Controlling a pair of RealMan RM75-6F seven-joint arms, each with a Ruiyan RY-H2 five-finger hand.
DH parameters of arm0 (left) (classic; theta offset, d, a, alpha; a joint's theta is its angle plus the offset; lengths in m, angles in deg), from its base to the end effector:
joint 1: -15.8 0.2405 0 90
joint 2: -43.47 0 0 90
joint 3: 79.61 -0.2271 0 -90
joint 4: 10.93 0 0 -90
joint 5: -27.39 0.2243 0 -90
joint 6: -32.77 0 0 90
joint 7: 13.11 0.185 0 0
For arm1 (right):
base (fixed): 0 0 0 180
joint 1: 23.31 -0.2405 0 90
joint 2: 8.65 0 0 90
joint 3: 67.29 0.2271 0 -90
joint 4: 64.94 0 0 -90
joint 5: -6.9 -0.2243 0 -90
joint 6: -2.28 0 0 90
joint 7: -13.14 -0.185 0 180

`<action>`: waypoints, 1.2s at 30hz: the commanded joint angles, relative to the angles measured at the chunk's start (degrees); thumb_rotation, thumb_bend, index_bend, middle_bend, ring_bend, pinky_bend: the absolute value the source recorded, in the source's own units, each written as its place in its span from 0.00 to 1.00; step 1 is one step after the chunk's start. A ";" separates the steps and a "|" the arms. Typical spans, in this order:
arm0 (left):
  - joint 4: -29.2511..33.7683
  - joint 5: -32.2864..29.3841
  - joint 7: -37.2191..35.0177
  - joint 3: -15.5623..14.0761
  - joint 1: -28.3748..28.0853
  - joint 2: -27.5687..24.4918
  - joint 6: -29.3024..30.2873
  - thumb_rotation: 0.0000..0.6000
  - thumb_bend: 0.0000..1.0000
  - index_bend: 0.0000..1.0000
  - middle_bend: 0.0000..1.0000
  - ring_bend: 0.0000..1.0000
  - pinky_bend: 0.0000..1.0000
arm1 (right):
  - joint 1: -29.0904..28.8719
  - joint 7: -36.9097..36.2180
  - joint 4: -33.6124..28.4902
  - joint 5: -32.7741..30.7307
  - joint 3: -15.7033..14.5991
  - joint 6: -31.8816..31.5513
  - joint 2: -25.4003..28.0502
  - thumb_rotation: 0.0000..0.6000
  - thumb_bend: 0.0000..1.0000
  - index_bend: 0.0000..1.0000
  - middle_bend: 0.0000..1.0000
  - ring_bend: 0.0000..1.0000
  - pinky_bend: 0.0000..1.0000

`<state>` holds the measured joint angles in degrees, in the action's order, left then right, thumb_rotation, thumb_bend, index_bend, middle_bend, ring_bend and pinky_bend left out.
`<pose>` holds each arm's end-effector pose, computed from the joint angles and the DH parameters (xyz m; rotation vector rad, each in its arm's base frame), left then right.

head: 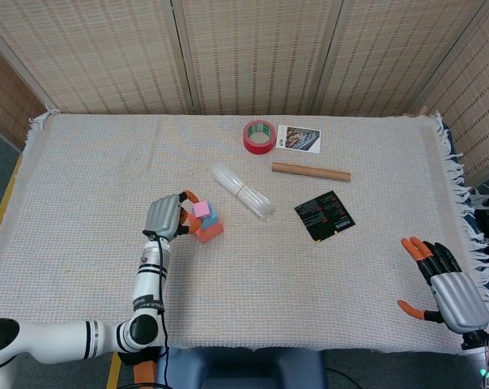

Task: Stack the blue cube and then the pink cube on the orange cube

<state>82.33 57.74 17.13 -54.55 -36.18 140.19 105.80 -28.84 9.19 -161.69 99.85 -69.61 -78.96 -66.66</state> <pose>-0.0471 0.3888 -0.0222 -1.3578 -1.3255 -1.0541 -0.2776 -0.2000 0.1223 1.5637 -0.9990 0.8917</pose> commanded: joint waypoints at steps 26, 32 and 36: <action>2.37 0.33 -2.62 0.40 1.66 -2.51 -2.95 1.00 0.36 0.32 1.00 1.00 1.00 | 0.07 0.89 -0.01 -0.28 0.17 0.16 -0.29 0.83 0.09 0.00 0.00 0.00 0.00; 8.42 2.82 -2.94 -2.11 4.38 -7.21 -3.01 1.00 0.36 0.27 1.00 1.00 1.00 | 0.33 1.16 -0.01 -0.11 0.11 -0.27 -0.26 0.83 0.09 0.00 0.00 0.00 0.00; 15.46 9.74 -7.69 -6.29 10.27 -14.82 -3.80 1.00 0.36 0.20 1.00 1.00 1.00 | 0.52 1.58 -0.10 -0.04 0.05 -0.49 -0.34 0.83 0.09 0.00 0.00 0.00 0.00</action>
<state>93.47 62.82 12.72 -57.84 -29.88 130.11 102.56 -28.34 10.75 -161.77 99.79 -69.55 -79.43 -66.99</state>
